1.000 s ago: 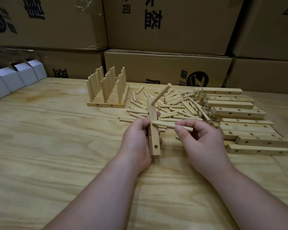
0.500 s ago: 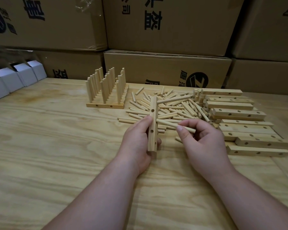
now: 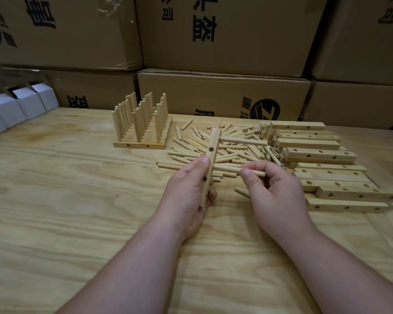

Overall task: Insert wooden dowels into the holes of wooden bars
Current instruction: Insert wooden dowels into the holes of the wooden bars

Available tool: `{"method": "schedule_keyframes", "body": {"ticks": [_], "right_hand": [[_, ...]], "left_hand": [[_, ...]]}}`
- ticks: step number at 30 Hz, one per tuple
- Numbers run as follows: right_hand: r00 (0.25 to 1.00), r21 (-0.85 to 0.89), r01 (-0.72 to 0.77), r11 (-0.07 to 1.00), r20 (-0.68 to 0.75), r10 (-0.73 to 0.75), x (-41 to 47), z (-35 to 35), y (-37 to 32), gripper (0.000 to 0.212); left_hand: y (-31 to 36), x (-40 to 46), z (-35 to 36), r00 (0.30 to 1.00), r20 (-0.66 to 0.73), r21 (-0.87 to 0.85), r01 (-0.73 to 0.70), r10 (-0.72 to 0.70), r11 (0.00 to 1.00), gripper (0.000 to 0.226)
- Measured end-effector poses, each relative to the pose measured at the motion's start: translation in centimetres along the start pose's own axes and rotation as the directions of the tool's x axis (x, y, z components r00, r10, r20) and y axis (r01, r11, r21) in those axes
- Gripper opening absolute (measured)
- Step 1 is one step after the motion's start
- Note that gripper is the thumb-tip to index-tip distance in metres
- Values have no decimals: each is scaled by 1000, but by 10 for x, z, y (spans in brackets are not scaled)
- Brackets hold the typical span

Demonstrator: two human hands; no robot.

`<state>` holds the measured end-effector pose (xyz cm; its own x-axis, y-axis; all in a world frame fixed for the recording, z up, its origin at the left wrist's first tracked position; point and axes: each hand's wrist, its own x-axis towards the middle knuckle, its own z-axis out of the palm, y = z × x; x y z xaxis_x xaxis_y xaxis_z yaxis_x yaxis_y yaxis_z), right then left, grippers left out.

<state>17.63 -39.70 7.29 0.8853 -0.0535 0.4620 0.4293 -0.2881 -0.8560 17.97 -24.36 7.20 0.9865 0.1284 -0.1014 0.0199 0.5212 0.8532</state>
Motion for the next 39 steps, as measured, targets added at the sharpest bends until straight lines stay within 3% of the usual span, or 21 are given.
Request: {"method": "schedule_keyframes", "body": {"ticks": [12,15,17,19,21,22,24,28,32,39], "right_hand": [[1000,1,27,1000,-11,-27,0,3,0,10],[998,-156,56,986,-7,-58,0,3,1,15],[1000,-432,29,902,20,-22,3,1,4,23],[989,-718,-46,695,64,132,3,1,4,27],[962,-846,-65,529,87,258,2,2,4,25],[961,-863,-53,502,92,260,1,3,4,21],[980,-832,-4,555,108,168,1,3,4,13],[982,-475,121,872,186,-35,0,6,1,3],[937,-319,272,908,303,-174,-7,10,-1,6],[919,-253,282,925,349,-185,-8,11,-2,10]], "left_hand": [[0,1,2,998,-52,52,30,-27,998,24],[3,3,2,990,-120,-46,68,-73,997,37],[6,4,0,984,-135,-142,99,-119,985,35],[8,5,-1,980,-126,-203,127,-154,971,34],[9,6,-2,976,-124,-230,146,-178,962,34],[8,7,-2,975,-126,-234,153,-186,960,35],[8,8,-4,974,-129,-231,155,-188,961,35],[6,9,-5,978,-132,-197,137,-164,971,34],[4,11,-6,977,-135,-168,139,-163,976,36],[2,8,-1,986,-144,-31,75,-78,997,35]]}}
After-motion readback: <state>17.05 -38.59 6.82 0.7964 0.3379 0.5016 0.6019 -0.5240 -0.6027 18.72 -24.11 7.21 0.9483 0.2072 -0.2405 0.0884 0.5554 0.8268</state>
